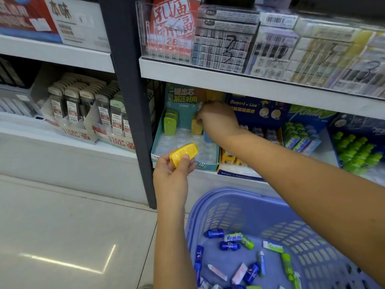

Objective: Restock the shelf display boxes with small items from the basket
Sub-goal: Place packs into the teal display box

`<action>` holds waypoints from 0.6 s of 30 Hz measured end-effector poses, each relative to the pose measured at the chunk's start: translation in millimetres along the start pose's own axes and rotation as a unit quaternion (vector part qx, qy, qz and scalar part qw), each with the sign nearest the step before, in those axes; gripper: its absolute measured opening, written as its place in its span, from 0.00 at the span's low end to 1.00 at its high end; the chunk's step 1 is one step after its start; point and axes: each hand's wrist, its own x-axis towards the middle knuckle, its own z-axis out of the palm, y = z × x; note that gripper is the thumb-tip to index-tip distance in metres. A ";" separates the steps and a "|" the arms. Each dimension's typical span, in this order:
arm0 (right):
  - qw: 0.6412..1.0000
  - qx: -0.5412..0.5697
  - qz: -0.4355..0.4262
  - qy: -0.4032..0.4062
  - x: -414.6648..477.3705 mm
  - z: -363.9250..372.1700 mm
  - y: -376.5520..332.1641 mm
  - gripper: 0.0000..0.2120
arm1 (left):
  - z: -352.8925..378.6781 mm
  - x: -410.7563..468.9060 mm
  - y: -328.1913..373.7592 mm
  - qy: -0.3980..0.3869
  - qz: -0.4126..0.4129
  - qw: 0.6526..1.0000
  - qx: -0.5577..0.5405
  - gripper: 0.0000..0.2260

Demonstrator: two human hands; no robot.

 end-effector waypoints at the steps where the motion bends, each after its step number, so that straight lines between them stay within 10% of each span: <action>1: 1.000 -0.013 -0.007 0.007 -0.6 0.6 0.1 0.09 | -0.4 -0.3 -0.3 0.001 0.000 1.000 0.003 0.11; 18: 0.958 0.130 -0.228 -0.112 -55.7 -57.2 -2.3 0.18 | 5.2 8.5 31.9 -0.019 0.143 0.964 0.222 0.18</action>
